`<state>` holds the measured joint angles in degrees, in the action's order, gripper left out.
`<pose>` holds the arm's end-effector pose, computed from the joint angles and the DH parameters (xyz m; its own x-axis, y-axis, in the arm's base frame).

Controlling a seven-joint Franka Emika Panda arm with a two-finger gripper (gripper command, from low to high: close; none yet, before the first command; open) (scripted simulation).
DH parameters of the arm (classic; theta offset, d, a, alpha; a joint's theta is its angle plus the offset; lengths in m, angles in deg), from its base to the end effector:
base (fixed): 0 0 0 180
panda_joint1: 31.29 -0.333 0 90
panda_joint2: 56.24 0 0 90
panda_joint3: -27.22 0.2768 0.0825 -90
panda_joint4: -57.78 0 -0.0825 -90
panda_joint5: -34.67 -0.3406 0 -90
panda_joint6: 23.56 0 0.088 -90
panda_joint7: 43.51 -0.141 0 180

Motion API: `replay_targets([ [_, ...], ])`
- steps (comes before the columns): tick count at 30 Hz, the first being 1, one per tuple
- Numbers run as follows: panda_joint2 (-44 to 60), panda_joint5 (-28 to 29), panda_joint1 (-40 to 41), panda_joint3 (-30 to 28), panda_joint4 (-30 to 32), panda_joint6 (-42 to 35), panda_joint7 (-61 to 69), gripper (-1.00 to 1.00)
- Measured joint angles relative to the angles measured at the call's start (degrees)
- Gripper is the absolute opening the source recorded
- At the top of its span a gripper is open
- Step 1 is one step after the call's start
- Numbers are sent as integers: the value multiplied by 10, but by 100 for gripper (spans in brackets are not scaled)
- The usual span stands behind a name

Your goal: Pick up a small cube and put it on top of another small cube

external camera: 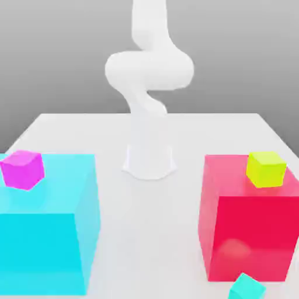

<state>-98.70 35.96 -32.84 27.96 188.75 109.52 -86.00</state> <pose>0.3737 0.0154 0.6455 0.5487 -0.6396 0.5383 -0.4538 -0.7687 -0.4508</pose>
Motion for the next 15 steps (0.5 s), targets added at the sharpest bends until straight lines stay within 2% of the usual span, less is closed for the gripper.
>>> replay_targets([
  [15, 210, 34, -175, 11, 27, 105, 367, 0],
])
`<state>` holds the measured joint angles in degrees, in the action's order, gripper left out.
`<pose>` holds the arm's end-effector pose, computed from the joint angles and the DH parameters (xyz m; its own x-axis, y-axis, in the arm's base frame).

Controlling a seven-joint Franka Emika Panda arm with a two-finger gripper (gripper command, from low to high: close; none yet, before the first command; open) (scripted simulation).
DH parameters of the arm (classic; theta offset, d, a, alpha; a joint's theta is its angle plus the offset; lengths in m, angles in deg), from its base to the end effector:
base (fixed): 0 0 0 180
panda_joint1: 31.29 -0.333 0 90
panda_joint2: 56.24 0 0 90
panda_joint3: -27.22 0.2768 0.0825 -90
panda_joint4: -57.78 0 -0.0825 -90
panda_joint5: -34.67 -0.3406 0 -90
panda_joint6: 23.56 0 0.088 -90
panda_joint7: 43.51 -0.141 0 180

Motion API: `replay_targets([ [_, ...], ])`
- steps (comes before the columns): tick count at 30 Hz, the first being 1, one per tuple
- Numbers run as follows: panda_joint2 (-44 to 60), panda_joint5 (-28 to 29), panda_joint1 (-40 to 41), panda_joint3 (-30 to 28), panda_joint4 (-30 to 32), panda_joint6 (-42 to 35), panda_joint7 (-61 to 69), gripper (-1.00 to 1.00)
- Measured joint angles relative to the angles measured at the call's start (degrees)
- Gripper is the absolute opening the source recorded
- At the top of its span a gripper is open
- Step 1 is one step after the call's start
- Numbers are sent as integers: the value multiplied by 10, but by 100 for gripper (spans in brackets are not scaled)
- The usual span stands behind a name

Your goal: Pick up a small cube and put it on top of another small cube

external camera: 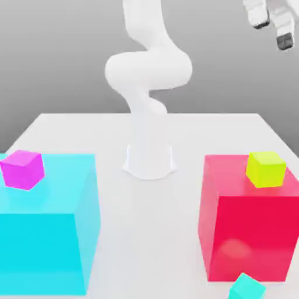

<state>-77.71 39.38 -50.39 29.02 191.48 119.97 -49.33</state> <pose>0.4396 0.1676 0.4935 0.8073 0.2748 0.5223 0.3019 -0.9527 0.0347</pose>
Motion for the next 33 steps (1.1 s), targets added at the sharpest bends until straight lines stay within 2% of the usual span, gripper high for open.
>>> replay_targets([
  [16, 221, 27, -150, 58, 34, 112, 401, 0],
  [24, 301, 56, -187, 97, 76, 159, 577, 0],
  [33, 290, 50, -175, 159, 200, 190, 762, 0],
])
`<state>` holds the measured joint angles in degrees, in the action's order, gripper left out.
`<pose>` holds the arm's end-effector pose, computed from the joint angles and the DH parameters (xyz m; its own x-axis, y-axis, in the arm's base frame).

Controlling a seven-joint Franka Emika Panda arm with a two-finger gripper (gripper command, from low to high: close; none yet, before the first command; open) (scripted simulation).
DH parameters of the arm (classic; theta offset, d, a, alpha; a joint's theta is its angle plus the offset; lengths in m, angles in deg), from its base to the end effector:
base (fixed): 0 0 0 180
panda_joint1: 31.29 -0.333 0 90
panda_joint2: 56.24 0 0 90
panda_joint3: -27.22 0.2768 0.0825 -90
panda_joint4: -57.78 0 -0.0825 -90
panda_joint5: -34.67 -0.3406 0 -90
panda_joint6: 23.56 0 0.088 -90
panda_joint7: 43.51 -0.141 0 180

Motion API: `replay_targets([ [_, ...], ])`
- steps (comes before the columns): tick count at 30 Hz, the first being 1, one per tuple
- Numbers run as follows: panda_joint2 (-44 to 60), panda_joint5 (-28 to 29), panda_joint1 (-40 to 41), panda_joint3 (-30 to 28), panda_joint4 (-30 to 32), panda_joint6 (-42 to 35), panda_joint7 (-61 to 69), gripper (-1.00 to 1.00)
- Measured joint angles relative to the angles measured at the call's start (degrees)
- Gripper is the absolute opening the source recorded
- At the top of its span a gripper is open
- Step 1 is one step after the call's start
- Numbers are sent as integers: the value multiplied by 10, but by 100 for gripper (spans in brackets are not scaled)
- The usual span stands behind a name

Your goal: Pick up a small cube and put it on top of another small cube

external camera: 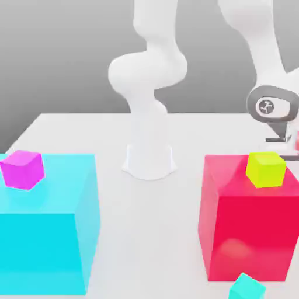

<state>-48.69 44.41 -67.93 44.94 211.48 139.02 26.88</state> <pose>0.2212 0.3305 0.1643 -0.6923 0.7216 -0.0045 0.7210 0.6920 0.0349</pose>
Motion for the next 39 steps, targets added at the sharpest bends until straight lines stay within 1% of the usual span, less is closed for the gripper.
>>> replay_targets([
  [2, -10, -16, 6, 11, 31, 9, 37, 0],
  [4, 16, 16, -6, -9, 34, 32, 22, 0],
  [8, 93, 84, -71, -90, 18, 93, -29, 0],
  [9, 109, 92, -85, -106, 15, 106, -36, -100],
  [14, 109, 92, -86, -106, 15, 105, -35, -100],
  [15, 117, 97, -92, -114, 13, 111, -39, -100],
  [17, 97, 84, -79, -98, 18, 96, -28, -100],
  [21, 21, 5, -38, -39, 36, 38, 32, -100],
  [22, -1, -21, -35, -29, 41, 23, 51, -100],
  [23, -7, -31, -33, -29, 35, 11, 47, -100],
  [26, -33, -67, -26, -31, -4, -52, 43, -100],
  [29, -59, -86, -14, -36, -49, -125, 29, -100],
  [34, -105, -98, 12, -48, -125, -250, -1, -100],
  [39, -177, -105, 61, -96, -181, -373, 49, -100],
])
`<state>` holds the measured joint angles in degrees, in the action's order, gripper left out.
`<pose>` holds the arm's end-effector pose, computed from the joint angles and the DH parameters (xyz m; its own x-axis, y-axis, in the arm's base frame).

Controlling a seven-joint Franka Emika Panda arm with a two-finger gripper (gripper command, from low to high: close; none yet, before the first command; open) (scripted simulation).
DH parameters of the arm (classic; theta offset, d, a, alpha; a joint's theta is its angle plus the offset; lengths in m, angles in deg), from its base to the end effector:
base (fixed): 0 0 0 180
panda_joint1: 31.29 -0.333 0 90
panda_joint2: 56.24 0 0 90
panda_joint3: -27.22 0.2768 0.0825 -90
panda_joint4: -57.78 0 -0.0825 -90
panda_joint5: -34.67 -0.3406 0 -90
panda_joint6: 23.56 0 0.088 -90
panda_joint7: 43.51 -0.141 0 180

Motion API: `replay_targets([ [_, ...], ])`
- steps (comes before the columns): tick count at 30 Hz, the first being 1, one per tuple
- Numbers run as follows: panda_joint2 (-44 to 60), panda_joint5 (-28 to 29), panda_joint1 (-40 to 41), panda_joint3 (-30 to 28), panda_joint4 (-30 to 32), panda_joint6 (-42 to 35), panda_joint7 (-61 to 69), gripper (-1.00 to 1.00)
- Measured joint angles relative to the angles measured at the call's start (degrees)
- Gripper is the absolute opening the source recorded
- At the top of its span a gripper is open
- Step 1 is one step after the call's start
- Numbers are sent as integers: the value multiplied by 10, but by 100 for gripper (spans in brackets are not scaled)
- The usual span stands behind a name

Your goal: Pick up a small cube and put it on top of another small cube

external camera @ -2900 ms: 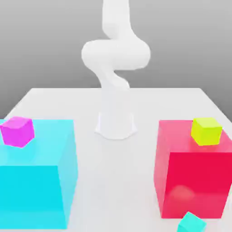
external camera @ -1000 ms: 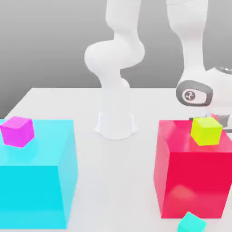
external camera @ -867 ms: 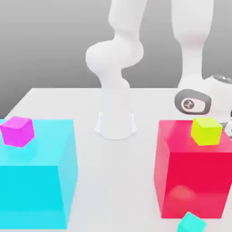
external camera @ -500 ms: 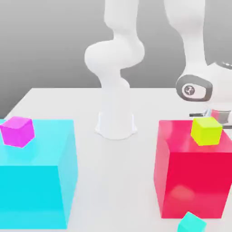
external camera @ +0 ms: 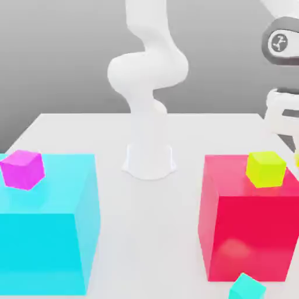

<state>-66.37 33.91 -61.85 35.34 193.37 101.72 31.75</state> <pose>0.3476 0.2786 0.3475 -0.3966 0.9179 -0.0148 0.9180 0.3967 -0.0010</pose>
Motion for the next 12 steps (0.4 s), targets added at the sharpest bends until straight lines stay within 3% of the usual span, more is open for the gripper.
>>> replay_targets([
  [4, -54, 3, 37, -52, -25, -78, 61, -100],
  [7, -42, 4, 44, -58, 7, -35, 71, -100],
  [8, -35, 4, 44, -59, 20, -14, 71, 100],
  [12, -35, 4, 44, -59, 20, -14, 71, 100],
])
